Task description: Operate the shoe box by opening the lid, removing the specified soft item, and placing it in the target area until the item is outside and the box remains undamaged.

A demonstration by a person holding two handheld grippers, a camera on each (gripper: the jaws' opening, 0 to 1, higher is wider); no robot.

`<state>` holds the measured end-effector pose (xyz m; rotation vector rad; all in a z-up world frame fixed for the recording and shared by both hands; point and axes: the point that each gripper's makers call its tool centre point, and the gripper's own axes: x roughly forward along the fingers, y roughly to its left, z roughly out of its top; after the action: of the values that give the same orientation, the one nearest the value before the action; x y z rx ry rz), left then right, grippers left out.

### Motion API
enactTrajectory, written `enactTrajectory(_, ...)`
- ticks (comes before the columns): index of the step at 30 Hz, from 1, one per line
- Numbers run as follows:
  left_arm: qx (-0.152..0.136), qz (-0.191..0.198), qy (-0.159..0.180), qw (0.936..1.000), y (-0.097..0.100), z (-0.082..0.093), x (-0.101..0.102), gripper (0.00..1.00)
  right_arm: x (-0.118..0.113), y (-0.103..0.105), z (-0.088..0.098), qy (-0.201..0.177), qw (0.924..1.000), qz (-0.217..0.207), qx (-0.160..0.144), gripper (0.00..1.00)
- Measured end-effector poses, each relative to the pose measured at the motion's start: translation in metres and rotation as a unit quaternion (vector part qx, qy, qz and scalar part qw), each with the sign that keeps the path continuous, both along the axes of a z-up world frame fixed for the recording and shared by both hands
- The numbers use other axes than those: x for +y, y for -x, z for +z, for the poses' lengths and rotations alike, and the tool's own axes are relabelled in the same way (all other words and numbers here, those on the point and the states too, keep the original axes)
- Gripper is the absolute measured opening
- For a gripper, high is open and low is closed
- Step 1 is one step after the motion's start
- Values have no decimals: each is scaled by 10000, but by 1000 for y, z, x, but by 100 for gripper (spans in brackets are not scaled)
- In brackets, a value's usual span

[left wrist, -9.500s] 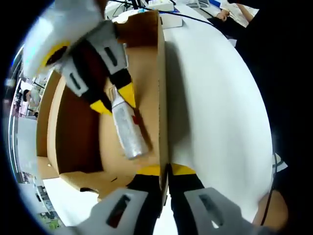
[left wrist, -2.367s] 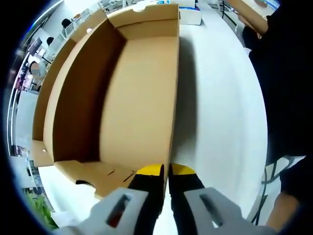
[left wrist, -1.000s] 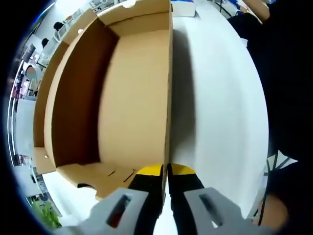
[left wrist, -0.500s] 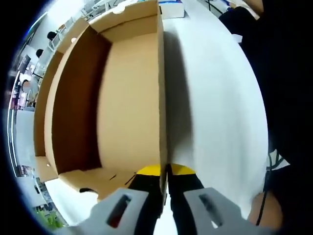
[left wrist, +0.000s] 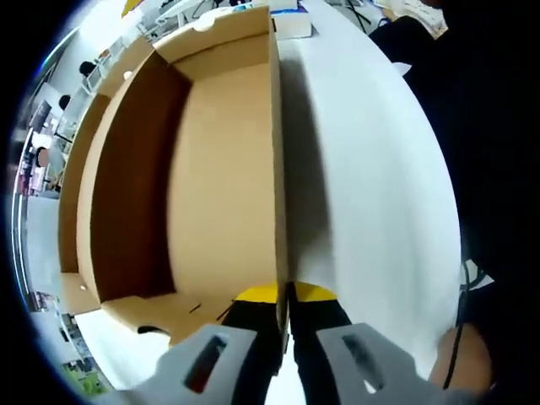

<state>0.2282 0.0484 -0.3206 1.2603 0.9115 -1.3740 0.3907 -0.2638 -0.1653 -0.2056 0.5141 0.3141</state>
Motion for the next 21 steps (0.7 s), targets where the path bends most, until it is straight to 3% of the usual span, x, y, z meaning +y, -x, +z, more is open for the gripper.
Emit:
enactTrajectory(1,-2,-8,2,10000,0,0,0,3,1,-3,0,26,10000,18,23,41)
enactTrajectory(2,-1,-60,17,10000,-3,0,1,3,6,-15,-5,256,9994,36,235,44)
enactTrajectory(4,21,-86,34,10000,-8,-1,2,3,17,-32,-4,641,9973,313,199,46)
enactTrajectory(5,38,-70,50,10000,-9,-1,2,3,21,-36,-8,725,9958,452,324,48)
enactTrajectory(7,71,-27,84,9999,-10,0,0,2,23,-41,-18,658,9948,296,720,49)
enactTrajectory(10,95,-13,112,9999,-13,1,-3,2,22,-54,-26,767,9921,351,927,51)
enactTrajectory(14,102,-1,98,9999,-18,1,-7,2,9,-67,-48,905,9845,105,1496,55)
enactTrajectory(21,102,-5,117,9999,-22,1,-7,2,13,-75,-82,710,9732,-122,2185,56)
